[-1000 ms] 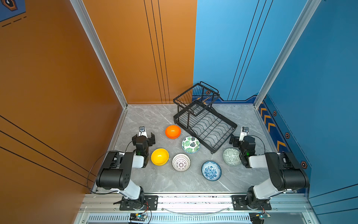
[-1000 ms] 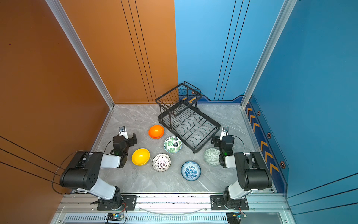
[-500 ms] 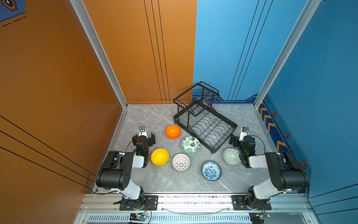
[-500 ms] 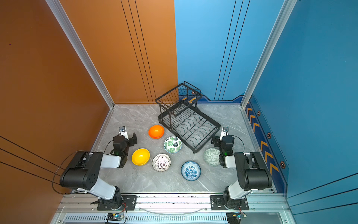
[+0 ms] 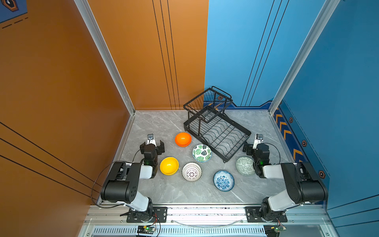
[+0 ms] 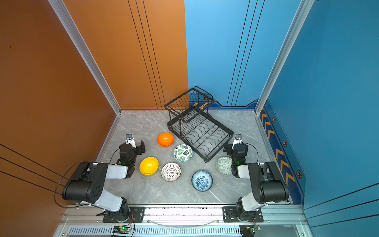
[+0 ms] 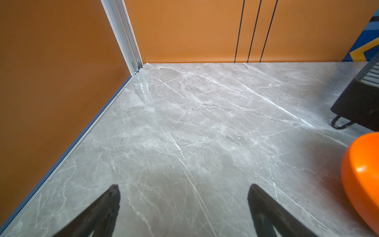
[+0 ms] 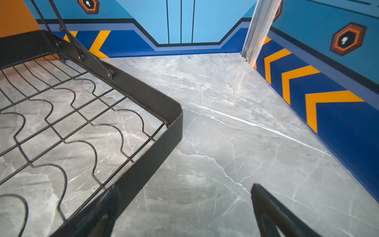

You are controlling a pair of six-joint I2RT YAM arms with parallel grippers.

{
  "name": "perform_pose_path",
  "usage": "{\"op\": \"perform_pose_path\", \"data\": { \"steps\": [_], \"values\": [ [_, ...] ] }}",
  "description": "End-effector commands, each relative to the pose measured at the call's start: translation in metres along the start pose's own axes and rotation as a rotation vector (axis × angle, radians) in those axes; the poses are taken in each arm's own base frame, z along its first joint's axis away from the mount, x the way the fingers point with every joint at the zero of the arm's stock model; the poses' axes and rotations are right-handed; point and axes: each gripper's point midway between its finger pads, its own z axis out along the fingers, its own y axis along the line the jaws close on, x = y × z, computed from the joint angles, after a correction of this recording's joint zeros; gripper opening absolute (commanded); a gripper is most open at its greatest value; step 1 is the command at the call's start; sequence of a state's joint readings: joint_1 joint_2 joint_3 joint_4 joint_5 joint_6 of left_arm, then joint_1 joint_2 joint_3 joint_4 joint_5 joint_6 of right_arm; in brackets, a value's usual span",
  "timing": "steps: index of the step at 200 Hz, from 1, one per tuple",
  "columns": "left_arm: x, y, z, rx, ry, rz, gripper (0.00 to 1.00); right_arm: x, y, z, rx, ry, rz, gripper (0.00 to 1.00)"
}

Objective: Load bowls into a dish rack
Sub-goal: Pick up the bowl from the middle-right of the table.

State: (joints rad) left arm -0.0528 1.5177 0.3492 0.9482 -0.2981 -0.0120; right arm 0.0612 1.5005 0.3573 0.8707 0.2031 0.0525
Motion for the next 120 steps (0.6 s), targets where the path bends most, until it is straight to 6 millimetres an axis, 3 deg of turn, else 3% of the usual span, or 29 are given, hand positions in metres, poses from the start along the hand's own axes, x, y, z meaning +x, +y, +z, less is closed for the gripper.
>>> {"op": "perform_pose_path", "data": {
  "steps": [1, 42, 76, 120],
  "values": [
    [-0.011, 0.010, -0.009, -0.048, -0.023, -0.016, 0.98, -0.020, -0.016, -0.010, 0.101, -0.044, 0.022, 1.00],
    [-0.025, 0.037, -0.025, -0.198, -0.011, -0.070, 0.98, -0.033, -0.035, -0.028, 0.221, -0.037, 0.045, 1.00],
    [-0.037, 0.038, -0.034, -0.251, 0.012, -0.076, 0.98, -0.048, -0.047, -0.043, 0.254, -0.052, 0.243, 1.00],
    [-0.074, 0.038, -0.056, -0.348, -0.031, -0.141, 0.98, -0.066, -0.025, -0.051, -0.025, -0.096, 0.433, 1.00]
  ]
}}
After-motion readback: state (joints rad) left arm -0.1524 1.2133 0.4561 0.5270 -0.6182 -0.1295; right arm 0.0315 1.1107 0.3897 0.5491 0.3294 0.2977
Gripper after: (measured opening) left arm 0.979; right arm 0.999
